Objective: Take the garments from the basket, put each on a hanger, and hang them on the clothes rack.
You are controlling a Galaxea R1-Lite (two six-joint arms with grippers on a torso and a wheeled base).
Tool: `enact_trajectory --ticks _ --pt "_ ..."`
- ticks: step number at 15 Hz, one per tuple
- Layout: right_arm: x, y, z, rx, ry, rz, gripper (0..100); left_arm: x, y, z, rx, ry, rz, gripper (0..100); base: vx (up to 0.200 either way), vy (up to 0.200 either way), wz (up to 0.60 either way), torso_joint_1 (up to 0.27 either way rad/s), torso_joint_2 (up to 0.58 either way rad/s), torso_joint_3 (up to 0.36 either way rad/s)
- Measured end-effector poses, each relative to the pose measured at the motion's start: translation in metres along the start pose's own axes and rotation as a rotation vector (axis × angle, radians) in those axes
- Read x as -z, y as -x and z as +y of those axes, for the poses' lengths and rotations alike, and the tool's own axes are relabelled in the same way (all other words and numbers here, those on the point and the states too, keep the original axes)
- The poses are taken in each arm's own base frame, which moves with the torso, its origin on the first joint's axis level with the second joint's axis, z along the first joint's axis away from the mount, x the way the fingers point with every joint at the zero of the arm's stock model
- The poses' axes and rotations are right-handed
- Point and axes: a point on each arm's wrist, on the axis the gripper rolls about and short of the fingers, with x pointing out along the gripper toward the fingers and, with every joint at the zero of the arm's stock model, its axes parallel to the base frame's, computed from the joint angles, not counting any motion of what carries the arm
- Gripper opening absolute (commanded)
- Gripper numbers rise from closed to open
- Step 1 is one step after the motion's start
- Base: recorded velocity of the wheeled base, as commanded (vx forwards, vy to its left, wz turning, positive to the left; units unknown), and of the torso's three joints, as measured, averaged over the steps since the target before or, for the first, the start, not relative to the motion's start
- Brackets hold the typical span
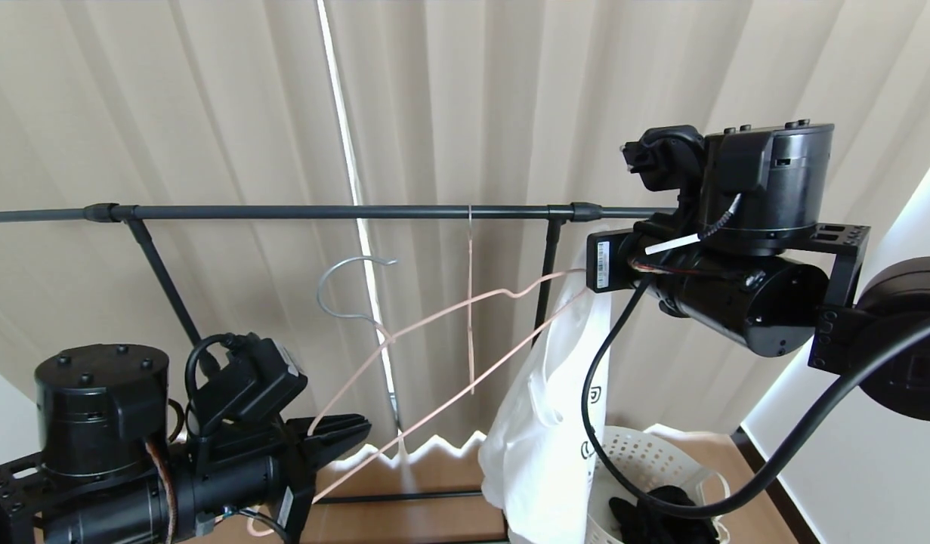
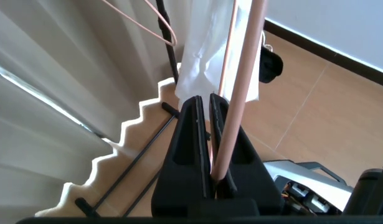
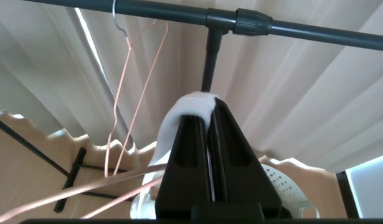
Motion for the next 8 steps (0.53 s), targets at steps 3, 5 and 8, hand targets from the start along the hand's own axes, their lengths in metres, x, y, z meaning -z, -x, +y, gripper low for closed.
enact_trajectory --ticks 3,5,8 --pt "0.001 0.002 0.004 -0.013 0.005 0.003 0 -0.003 -0.006 0.002 0.002 0.018 -0.002 0 0.000 0.000 0.00 0.000 0.00 0.000" --pt "0.004 0.004 0.008 -0.023 0.011 0.009 0 -0.006 -0.010 0.003 0.000 0.035 -0.006 0 0.000 0.000 0.00 0.000 0.00 0.000" --pt "0.007 0.007 0.014 -0.032 0.020 0.013 0 -0.010 -0.015 0.005 -0.029 0.051 -0.005 0 0.000 0.000 0.00 0.000 0.00 0.000"
